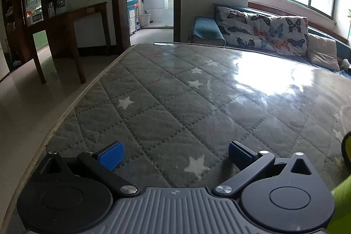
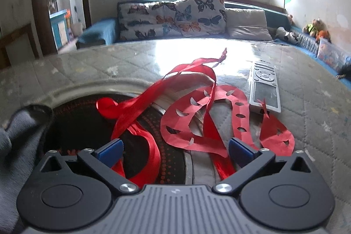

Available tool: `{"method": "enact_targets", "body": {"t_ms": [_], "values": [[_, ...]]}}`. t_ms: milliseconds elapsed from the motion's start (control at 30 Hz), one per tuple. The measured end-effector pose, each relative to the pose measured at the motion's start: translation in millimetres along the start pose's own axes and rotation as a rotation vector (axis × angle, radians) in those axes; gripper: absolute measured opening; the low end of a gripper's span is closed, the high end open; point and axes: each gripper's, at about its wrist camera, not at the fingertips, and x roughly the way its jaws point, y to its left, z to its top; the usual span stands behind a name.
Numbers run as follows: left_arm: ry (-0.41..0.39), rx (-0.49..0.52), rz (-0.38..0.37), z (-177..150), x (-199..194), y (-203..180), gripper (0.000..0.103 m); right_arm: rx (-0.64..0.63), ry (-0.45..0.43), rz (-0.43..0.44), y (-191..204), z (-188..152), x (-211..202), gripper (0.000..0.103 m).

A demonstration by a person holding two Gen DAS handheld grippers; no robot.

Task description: Clean container

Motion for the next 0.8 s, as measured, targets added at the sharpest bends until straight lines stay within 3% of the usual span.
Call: {"method": "enact_targets", "body": {"t_ms": [800], "values": [[-0.003, 0.001, 0.000, -0.9, 0.4, 0.6, 0.103, -0.011, 0.002, -0.004, 2.5, -1.8, -3.6, 0.103]]}}
